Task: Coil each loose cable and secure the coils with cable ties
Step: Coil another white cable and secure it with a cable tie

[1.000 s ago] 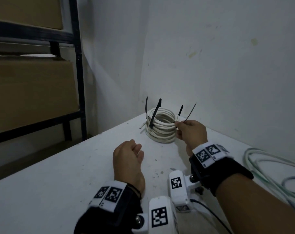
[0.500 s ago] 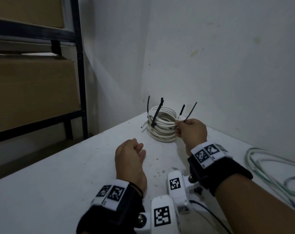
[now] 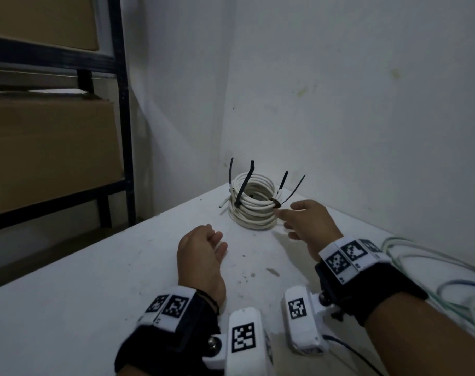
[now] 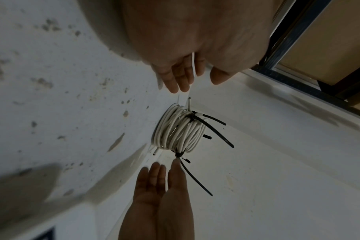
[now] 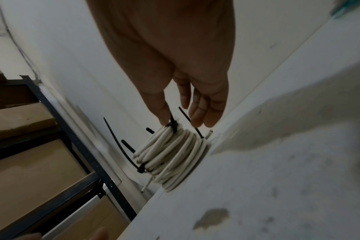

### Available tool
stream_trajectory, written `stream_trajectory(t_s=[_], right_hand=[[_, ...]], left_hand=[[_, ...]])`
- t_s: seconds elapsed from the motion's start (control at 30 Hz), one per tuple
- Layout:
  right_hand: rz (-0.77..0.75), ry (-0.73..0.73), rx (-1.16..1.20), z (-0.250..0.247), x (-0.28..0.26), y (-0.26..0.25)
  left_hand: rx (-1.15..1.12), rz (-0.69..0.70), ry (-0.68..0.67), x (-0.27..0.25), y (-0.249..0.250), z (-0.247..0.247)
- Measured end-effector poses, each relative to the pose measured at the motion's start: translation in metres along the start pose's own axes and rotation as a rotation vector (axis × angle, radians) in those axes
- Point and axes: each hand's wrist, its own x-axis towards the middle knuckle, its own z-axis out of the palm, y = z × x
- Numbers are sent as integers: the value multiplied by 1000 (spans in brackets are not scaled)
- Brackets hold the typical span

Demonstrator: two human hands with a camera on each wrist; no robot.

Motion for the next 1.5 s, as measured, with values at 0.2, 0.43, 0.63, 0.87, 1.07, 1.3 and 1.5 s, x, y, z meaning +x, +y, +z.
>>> stream_trajectory(t_s=[0.2, 0.43, 0.63, 0.87, 1.07, 1.3, 1.5], right_hand=[[-54, -135, -334, -66, -64, -10], [25, -242, -637, -184, -172, 33], [196, -87, -704, -307, -237, 78], [283, 6, -839, -399, -270, 118], [407, -93, -960, -416, -271, 141], [396, -213, -1168, -424, -264, 157], [66, 219, -927, -475, -272, 108]], left_hand=[[-2, 7, -49, -5, 2, 0], [188, 220, -353, -62, -1, 3], [501, 308, -639, -153, -41, 39], [905, 138, -927, -254, -151, 82], [1440, 367, -1223, -280, -200, 113], [1698, 371, -1225, -278, -212, 125], [1559, 258, -1141, -264, -218, 120]])
